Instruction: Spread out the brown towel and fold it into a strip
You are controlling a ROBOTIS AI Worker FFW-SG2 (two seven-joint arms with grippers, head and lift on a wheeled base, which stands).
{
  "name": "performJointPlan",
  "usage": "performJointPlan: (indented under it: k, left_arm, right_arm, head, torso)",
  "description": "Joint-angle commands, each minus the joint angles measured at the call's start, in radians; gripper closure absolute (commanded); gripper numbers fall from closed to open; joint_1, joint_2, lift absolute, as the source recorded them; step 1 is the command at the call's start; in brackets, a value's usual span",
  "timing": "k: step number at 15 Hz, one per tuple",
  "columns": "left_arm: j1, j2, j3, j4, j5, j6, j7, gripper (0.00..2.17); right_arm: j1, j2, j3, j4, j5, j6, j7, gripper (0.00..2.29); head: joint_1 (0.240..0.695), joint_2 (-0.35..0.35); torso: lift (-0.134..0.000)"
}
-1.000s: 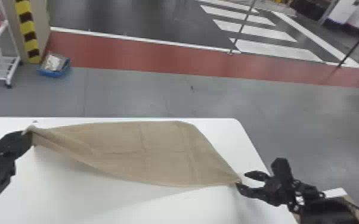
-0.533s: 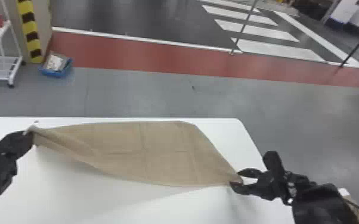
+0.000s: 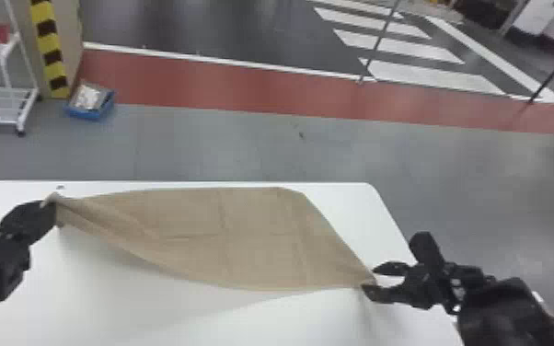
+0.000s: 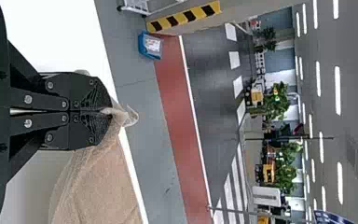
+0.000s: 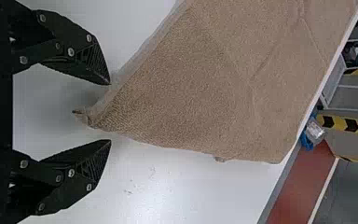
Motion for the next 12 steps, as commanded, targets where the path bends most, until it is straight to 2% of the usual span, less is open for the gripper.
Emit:
performJointPlan:
  k: [1, 6, 8, 9, 11, 12]
  left_arm:
    - [0.002, 0.001, 0.001, -0.002, -0.001, 0.001, 0.000, 2.00]
    - [0.023, 0.001, 0.001, -0.025, -0.002, 0.001, -0.005, 2.01]
    - [0.034, 0.001, 0.006, -0.038, -0.002, 0.001, -0.006, 2.01]
    - [0.035, 0.001, 0.012, -0.041, -0.004, 0.001, -0.008, 2.01]
    - [0.037, 0.001, 0.021, -0.044, -0.004, 0.013, -0.008, 2.01]
    - [0.037, 0.001, 0.024, -0.054, -0.004, 0.020, -0.008, 2.01]
  right_arm:
    - [-0.002, -0.001, 0.006, -0.001, 0.025, -0.002, -0.001, 0.53]
    - [-0.007, 0.007, 0.039, -0.001, 0.047, 0.013, -0.041, 0.53]
    - [-0.015, 0.008, 0.048, 0.001, 0.064, 0.035, -0.051, 0.68]
    - [-0.021, 0.007, 0.046, 0.001, 0.067, 0.050, -0.053, 0.92]
    - [-0.025, 0.007, 0.031, -0.013, 0.061, 0.071, -0.041, 1.66]
    - [-0.018, 0.010, 0.014, -0.036, 0.055, 0.068, -0.033, 1.84]
  head:
    - [0.695, -0.341]
    - [0.695, -0.342]
    - [0.695, -0.341]
    - [0.695, -0.342]
    - [0.695, -0.343]
    - [0.695, -0.343]
  torso:
    - [0.000]
    - [0.000]
    - [0.000]
    - [0.000]
    - [0.000]
    - [0.000]
